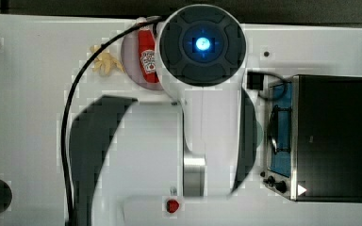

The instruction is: Drag strainer right to left.

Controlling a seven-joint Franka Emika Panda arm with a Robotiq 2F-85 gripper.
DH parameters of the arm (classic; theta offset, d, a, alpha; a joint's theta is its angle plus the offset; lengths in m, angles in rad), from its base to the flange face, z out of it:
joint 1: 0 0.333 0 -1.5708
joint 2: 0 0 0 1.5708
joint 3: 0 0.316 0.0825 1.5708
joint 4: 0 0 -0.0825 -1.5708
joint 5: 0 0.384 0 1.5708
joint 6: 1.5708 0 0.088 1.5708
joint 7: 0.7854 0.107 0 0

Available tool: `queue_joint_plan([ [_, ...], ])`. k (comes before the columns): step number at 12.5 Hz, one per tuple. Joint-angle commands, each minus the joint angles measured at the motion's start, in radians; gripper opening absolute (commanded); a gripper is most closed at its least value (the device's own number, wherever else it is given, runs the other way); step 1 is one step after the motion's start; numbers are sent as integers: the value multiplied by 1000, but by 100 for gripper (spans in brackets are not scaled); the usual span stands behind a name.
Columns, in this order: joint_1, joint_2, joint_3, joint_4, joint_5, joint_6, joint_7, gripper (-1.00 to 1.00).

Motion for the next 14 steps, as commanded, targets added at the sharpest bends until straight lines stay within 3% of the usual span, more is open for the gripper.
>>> queue_joint_plan([
  [1,-24,-399,-36,-219,7,-181,69,59],
  [3,-25,-398,-36,-225,7,-181,69,100],
  [7,-24,-341,-34,-323,7,-43,77,100],
  [11,-24,-202,-34,-510,7,277,129,100],
  [14,-22,-67,-28,-630,7,542,278,100],
])
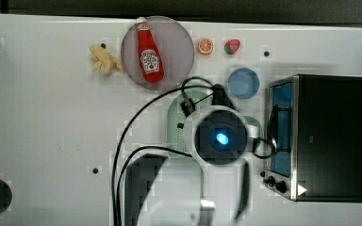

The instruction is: Drag strainer right to left.

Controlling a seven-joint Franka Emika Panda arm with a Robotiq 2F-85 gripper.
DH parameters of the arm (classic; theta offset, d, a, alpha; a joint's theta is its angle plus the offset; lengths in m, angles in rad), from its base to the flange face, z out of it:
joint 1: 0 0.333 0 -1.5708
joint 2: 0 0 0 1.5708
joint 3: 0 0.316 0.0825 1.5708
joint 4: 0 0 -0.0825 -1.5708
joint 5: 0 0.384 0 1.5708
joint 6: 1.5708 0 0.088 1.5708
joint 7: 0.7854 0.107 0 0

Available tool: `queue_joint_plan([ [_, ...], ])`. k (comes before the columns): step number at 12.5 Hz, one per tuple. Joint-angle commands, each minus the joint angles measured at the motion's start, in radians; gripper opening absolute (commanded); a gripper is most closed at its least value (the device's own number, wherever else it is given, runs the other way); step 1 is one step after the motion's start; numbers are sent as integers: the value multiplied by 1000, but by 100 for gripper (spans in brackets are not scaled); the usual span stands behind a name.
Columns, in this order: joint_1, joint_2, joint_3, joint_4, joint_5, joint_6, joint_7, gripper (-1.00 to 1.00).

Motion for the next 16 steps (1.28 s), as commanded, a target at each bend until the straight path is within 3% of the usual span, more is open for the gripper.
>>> queue_joint_plan([
  [1,7,98,4,-116,-6,191,218,100],
  [6,24,365,35,-140,-6,487,559,100],
  [9,46,481,57,-140,-6,662,616,100],
  [16,105,560,59,-123,-6,685,616,100],
])
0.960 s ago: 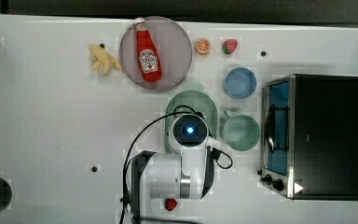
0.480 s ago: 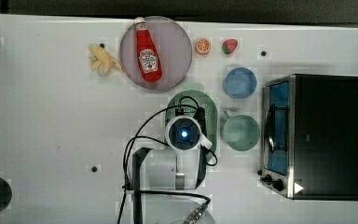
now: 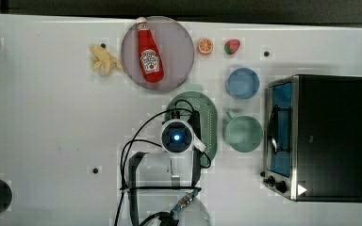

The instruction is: Drag strainer right to left.

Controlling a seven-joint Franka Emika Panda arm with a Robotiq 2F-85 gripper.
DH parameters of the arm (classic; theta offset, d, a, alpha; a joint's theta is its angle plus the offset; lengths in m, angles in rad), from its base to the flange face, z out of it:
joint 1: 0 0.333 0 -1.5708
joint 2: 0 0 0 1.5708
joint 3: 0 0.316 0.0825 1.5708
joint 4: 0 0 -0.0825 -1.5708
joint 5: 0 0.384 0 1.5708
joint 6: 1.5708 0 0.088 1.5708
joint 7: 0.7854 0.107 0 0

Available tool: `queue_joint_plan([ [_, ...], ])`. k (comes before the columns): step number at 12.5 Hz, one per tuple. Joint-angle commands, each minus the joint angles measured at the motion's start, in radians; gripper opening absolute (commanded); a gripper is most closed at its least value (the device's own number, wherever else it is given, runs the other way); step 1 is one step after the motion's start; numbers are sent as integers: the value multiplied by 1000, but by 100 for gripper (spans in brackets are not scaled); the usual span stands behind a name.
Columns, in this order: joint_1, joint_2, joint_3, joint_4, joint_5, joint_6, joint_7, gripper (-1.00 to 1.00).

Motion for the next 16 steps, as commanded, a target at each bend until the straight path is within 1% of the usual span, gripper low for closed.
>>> queue_joint_plan([
  [1,53,-6,19,12,-1,-27,54,100],
  [5,104,-9,19,41,0,-70,59,100],
  [10,148,-26,19,67,1,-157,82,100],
  [13,190,-28,21,74,1,-166,173,100],
  [16,245,-28,22,92,1,-191,284,100],
])
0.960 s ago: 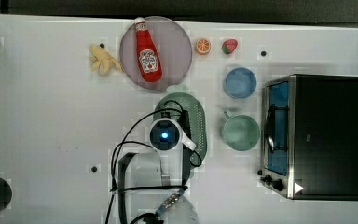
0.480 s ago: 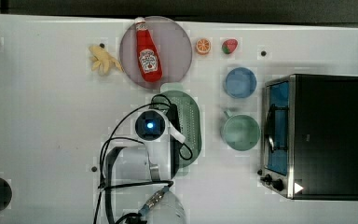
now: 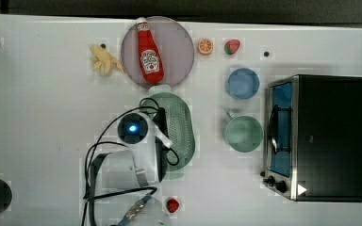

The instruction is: Drag strainer right to left.

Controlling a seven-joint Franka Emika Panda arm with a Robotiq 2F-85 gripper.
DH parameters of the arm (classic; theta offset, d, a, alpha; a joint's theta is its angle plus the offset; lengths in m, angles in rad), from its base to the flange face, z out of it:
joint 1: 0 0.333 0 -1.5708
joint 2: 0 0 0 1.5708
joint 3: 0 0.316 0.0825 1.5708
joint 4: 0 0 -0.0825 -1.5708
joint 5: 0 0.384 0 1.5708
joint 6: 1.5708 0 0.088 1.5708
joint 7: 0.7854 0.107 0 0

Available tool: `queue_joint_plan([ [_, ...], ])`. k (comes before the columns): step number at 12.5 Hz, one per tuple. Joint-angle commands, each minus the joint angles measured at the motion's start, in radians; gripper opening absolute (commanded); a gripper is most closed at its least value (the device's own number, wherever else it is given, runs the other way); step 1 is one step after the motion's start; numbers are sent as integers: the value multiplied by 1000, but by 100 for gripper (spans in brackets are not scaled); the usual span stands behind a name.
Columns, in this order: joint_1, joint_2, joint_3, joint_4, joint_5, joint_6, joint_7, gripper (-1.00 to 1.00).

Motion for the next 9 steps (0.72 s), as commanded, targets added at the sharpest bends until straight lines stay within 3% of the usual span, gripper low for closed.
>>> queue_joint_plan([
  [1,71,-9,5,27,-6,-48,188,100],
  [9,153,6,59,116,11,-124,351,100],
])
